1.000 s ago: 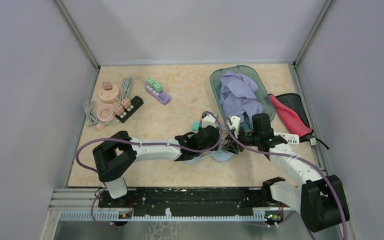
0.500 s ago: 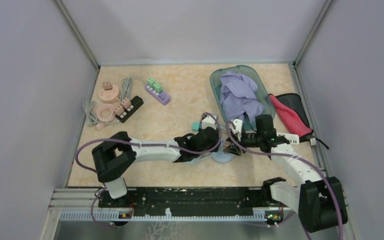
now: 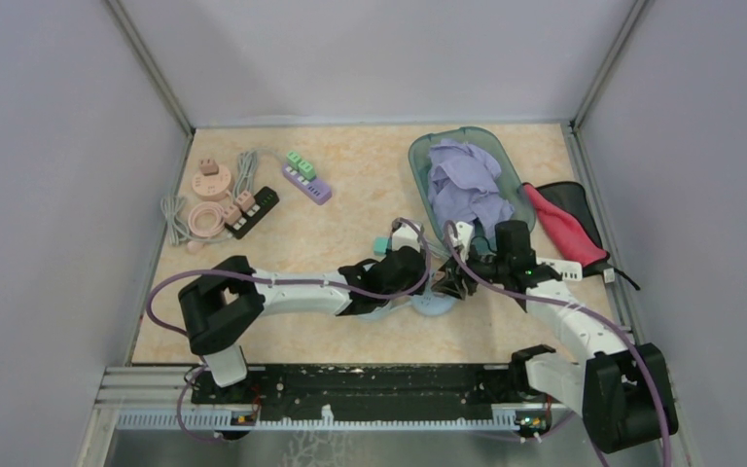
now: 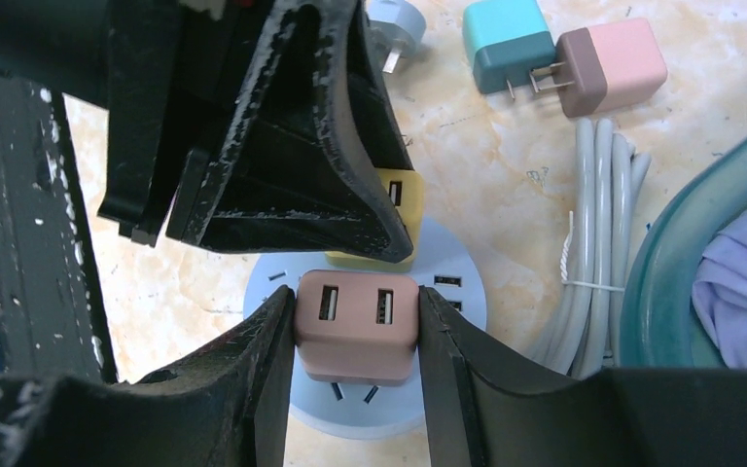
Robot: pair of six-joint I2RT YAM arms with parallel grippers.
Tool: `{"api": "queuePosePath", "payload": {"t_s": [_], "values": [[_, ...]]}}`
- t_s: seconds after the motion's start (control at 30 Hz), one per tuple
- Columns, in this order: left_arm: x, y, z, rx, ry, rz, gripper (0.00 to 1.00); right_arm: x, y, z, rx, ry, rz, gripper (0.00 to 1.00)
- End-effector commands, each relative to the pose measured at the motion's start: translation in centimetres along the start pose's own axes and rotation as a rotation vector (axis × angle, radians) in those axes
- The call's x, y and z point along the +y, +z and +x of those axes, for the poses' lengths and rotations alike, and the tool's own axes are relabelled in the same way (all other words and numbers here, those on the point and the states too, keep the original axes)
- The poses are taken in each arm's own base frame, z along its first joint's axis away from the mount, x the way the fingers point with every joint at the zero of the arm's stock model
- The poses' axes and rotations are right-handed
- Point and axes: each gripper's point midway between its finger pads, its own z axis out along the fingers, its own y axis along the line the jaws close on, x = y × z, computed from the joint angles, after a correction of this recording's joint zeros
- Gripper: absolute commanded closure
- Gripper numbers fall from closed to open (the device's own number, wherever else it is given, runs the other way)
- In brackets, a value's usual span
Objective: Pull the plug off the socket
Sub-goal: Remove the plug from the socket.
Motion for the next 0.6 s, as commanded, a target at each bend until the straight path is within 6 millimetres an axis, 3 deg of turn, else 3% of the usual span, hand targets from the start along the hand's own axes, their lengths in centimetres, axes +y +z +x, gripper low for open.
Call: {"api": "queuePosePath", "payload": {"t_s": [0.0,0.1,0.4,0.57], "values": [[3.0,-0.3,5.6,0.168,0.086,-0.067,1.0,0.0,-0.3,-5.5,-0.159,-0.034,-0.028,1.0],[3.4,-0.4,5.7,0.17,0.087,-0.077,1.0,0.0,-0.7,-5.4,-0.155,-0.067,-0.03,1.0],[3.7,-0.6,5.7,0.167,0.095,-0.083,1.0,5.0,-1.5,-4.7,-0.189,-0.161,-0.272,1.0],[3.4,-0.6,5.6,0.166,0.097,-0.068,1.0,5.7,-1.3,-4.0,-0.176,-0.196,-0.299,1.0]]}}
